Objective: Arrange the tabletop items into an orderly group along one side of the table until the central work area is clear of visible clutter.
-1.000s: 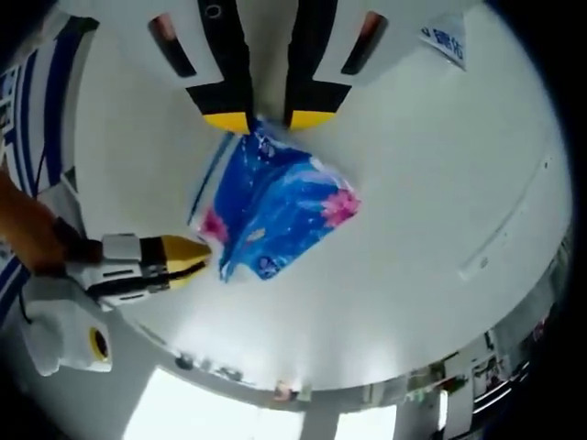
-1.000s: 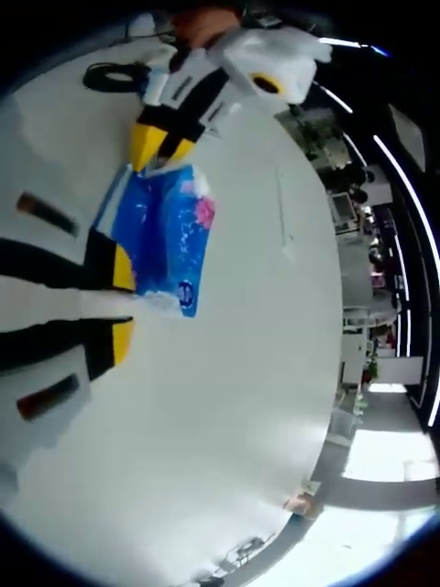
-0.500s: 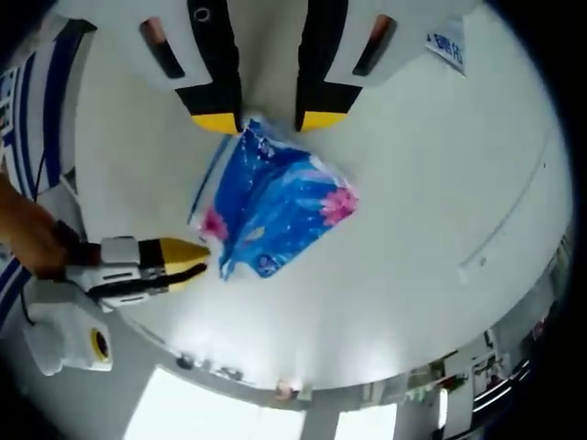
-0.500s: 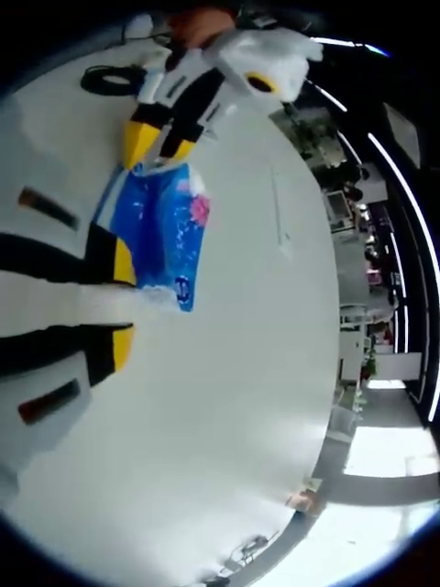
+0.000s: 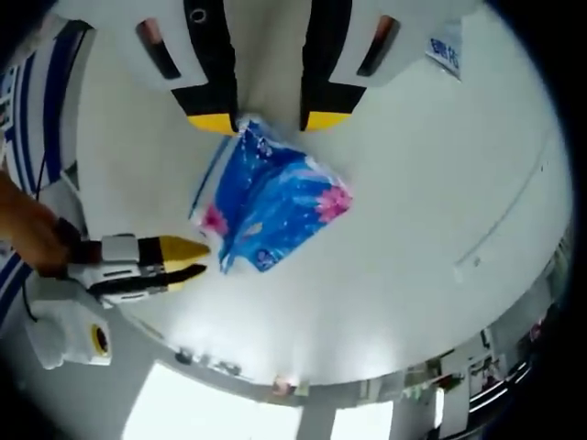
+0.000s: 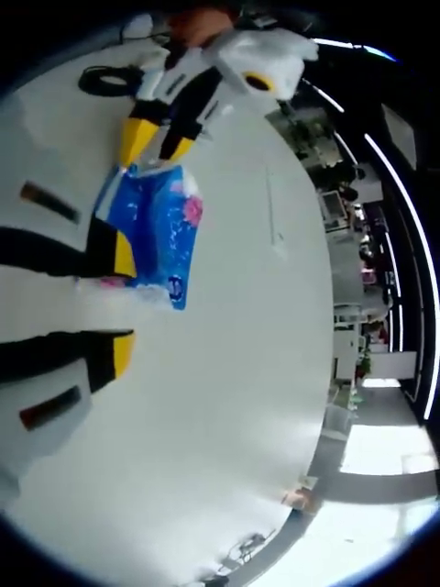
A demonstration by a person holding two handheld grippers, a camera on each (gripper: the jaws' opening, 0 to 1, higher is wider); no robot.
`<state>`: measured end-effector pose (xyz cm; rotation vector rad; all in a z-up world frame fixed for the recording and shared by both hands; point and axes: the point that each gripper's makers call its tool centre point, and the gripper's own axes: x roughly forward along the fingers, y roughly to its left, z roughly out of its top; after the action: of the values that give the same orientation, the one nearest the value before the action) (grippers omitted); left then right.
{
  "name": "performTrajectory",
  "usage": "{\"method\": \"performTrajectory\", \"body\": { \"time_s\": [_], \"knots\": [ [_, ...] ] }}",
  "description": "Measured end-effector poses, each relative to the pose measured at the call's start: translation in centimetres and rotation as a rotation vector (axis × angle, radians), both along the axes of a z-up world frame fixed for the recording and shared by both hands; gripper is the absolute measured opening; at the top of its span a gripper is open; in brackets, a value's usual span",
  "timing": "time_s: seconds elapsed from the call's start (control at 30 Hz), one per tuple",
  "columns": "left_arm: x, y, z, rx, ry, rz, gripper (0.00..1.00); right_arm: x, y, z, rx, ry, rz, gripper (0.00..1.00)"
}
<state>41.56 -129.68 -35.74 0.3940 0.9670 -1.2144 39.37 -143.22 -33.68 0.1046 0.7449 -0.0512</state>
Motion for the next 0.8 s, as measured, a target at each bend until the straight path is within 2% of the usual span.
{"method": "performTrajectory", "body": {
  "time_s": [0.47,0.8],
  "knots": [
    [0.9,0.2,2.3,-0.05,-0.034,0.014,0.3,0.2,-0.4,2.5,0.001,-0.063,-0.035,0.25],
    [1.5,0.3,4.7,-0.1,-0.072,0.025,0.37,0.4,0.7,5.2,0.006,-0.121,-0.03,0.25]
  ]
}}
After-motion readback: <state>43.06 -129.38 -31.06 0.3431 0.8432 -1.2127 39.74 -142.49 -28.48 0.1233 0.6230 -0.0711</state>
